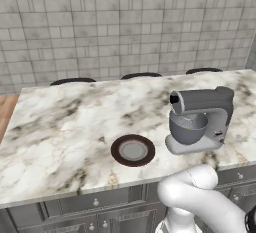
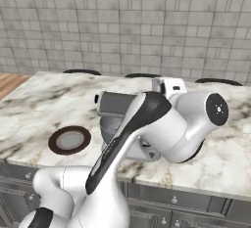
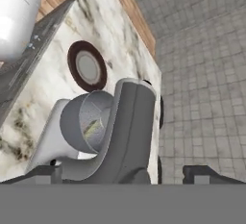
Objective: Add butter and sugar cubes to the stand mixer bowl and then turn on the stand mixer to begin making frosting.
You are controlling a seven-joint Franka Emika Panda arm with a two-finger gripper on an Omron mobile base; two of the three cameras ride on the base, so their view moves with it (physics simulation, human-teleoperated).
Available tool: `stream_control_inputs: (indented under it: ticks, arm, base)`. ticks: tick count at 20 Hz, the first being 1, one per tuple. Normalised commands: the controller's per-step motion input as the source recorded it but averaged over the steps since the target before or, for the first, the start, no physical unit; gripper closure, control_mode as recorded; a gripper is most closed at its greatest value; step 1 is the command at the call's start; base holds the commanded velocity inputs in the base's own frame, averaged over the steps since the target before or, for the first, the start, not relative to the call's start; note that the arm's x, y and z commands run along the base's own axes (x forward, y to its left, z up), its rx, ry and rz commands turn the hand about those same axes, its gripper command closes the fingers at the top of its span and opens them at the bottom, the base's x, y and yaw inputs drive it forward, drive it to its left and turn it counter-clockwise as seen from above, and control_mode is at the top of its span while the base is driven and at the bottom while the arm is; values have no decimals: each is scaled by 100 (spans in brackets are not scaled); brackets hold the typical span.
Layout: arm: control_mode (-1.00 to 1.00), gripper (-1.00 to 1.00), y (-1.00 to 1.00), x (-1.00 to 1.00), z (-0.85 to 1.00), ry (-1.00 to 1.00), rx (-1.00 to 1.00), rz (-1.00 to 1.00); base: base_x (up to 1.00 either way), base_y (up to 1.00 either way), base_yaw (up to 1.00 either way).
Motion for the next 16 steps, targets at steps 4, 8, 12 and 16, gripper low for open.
stream_control_inputs:
  ticks: [4,8,12,16]
  arm:
    - [-100,-100,-2,-28,-56,0,12,-21]
    - [-100,-100,0,-49,-56,-14,19,-21]
    - [-100,-100,0,-61,-53,-16,20,-22]
    - [-100,-100,0,-11,-44,0,20,-28]
  base:
    - [0,0,0]
    - [0,0,0]
    - [0,0,0]
    - [0,0,0]
